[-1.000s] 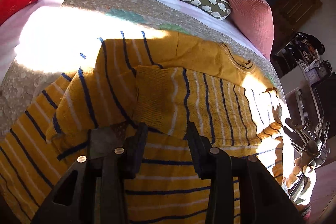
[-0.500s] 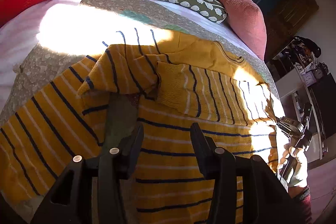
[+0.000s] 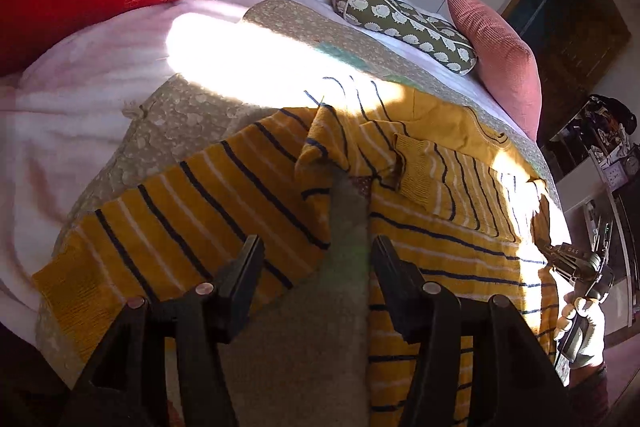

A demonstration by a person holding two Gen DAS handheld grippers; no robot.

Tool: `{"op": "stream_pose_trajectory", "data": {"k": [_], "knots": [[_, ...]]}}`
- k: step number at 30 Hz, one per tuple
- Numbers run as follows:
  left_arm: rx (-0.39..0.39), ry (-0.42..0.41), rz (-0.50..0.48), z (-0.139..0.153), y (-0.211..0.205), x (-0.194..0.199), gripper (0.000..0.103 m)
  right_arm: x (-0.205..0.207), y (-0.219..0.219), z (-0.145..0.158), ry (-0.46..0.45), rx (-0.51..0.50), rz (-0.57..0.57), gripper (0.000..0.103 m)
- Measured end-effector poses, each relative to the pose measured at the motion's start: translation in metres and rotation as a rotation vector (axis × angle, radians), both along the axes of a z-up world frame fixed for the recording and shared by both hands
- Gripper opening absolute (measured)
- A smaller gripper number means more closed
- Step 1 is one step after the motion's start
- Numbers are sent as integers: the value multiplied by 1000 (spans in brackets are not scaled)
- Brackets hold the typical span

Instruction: Fold small clothes

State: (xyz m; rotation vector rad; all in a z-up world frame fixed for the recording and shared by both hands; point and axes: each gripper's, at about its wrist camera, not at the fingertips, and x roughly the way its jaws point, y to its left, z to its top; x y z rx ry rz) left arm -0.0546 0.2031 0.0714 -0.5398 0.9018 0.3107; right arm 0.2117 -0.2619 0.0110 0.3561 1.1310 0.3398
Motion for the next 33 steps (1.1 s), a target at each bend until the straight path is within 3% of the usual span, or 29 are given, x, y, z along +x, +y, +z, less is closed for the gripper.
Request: {"op": "stream_pose_trajectory", "data": {"k": [2, 5, 8, 10, 11, 12, 15, 18, 21, 25, 30, 31, 32, 33], "knots": [[-4, -2, 58, 0, 27, -18, 61, -10, 2, 12, -34, -27, -22, 8], [-2, 9, 163, -6, 68, -44, 62, -35, 37, 41, -136, -145, 84, 10], [-64, 6, 264, -16, 103, -74, 62, -68, 83, 70, -278, -209, 190, 13], [-124, -9, 307, -23, 118, -91, 63, -97, 121, 88, -432, -231, 264, 40], [-154, -15, 319, -26, 123, -97, 63, -108, 138, 91, -467, -204, 307, 74], [-183, -20, 322, -29, 127, -101, 63, -115, 158, 90, -448, -168, 365, 77], [-250, -47, 336, -33, 136, -112, 63, -145, 230, 77, -346, -109, 601, 70], [-256, -68, 359, -31, 144, -125, 63, -202, 302, 65, -396, -150, 853, 70], [-273, -86, 385, -31, 150, -139, 63, -254, 357, 55, -440, -182, 1037, 70], [-262, -111, 427, -28, 156, -160, 63, -303, 415, 47, -474, -161, 1197, 70], [-259, -118, 436, -27, 161, -165, 63, -341, 465, 29, -471, -152, 1279, 69], [-258, -117, 436, -27, 161, -165, 63, -343, 472, 23, -480, -174, 1273, 63], [-259, -117, 435, -27, 161, -165, 63, -341, 476, 18, -476, -191, 1260, 43], [-260, -123, 434, -27, 160, -165, 63, -335, 478, 17, -444, -173, 1242, 34]]}}
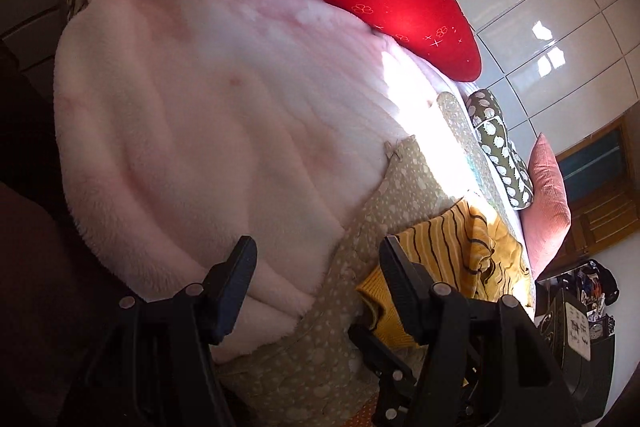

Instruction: Fold small clothes

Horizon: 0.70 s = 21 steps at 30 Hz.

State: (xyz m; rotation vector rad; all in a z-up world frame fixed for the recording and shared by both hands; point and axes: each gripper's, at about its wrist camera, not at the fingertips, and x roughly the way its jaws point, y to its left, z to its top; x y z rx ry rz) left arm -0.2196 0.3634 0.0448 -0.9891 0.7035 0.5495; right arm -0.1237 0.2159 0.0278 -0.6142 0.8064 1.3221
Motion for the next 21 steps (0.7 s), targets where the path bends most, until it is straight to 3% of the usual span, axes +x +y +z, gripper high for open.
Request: {"op": "stream_pose_trajectory", "data": {"k": [2, 7, 12, 17, 21], "knots": [[6, -7, -7, 2, -3, 1, 63, 20, -6, 10, 98, 41, -68, 14], [46, -11, -63, 10, -20, 21, 69, 79, -48, 68, 189, 199, -230, 14], [142, 18, -231, 22, -66, 70, 70, 143, -107, 121, 247, 330, -405, 14], [251, 11, -405, 34, -128, 135, 75, 193, -154, 149, 297, 407, -541, 14], [322, -29, -455, 46, -173, 178, 80, 213, -174, 165, 346, 428, -580, 14]]}}
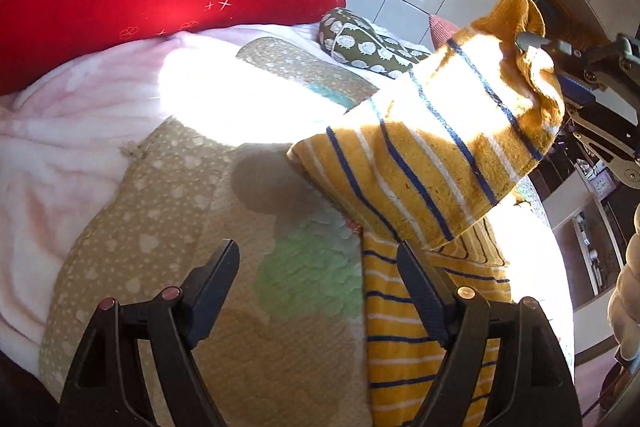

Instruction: Fold small clothes

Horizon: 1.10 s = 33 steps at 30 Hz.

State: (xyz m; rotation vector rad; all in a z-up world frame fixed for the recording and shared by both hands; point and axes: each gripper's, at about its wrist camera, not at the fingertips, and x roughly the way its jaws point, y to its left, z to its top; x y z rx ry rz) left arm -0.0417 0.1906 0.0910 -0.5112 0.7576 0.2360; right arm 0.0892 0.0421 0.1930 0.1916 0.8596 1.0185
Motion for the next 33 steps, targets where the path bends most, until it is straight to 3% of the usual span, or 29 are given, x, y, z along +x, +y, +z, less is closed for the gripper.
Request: {"op": "stream_pose_trajectory", "data": {"k": [2, 9, 14, 17, 23, 26, 30, 33], "knots": [[-69, -24, -29, 1, -13, 13, 82, 2, -6, 11, -9, 1, -7, 14], [-585, -93, -154, -35, -26, 47, 92, 0, -34, 48, -66, 47, -21, 14], [-731, -59, -201, -65, -44, 94, 92, 6, -58, 61, -62, 97, -64, 14], [-800, -32, -170, -76, -46, 112, 92, 14, -76, 63, -52, 104, -101, 14], [-745, -32, -44, -71, -13, 112, 92, 43, -137, 44, -57, 89, -263, 14], [-706, -27, 19, -68, 10, 105, 92, 67, -182, 5, -21, 31, -400, 14], [-636, -5, 36, -65, 21, 95, 92, 102, -234, -65, -6, -179, -593, 14], [-571, 32, 28, -67, 16, 88, 92, 130, -271, -128, 155, -234, -675, 14]]}}
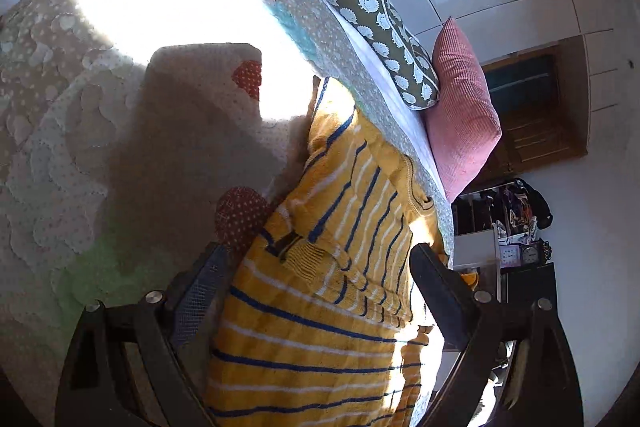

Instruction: Fold small clothes

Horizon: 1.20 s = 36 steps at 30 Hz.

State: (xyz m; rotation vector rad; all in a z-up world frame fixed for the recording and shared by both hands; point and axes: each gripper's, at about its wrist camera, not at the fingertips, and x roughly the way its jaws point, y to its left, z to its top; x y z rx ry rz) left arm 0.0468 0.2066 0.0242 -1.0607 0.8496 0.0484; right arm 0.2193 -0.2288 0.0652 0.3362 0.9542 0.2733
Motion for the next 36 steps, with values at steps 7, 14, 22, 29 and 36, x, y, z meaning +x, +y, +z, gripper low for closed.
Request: {"op": "stream_pose_trajectory", "data": {"k": [7, 14, 22, 29, 36], "knots": [[191, 97, -77, 2, -24, 24, 92, -1, -38, -48, 66, 169, -12, 24], [486, 261, -238, -11, -57, 79, 33, -20, -36, -29, 13, 135, 57, 26], [544, 289, -190, 3, -30, 71, 9, -33, -58, 2, -70, 144, 10, 29], [516, 309, -128, -6, 0, 52, 0, -26, -11, 4, -77, 258, 168, 29], [562, 207, -154, 30, -12, 15, 43, -16, -34, -41, 6, 70, 57, 12]]}}
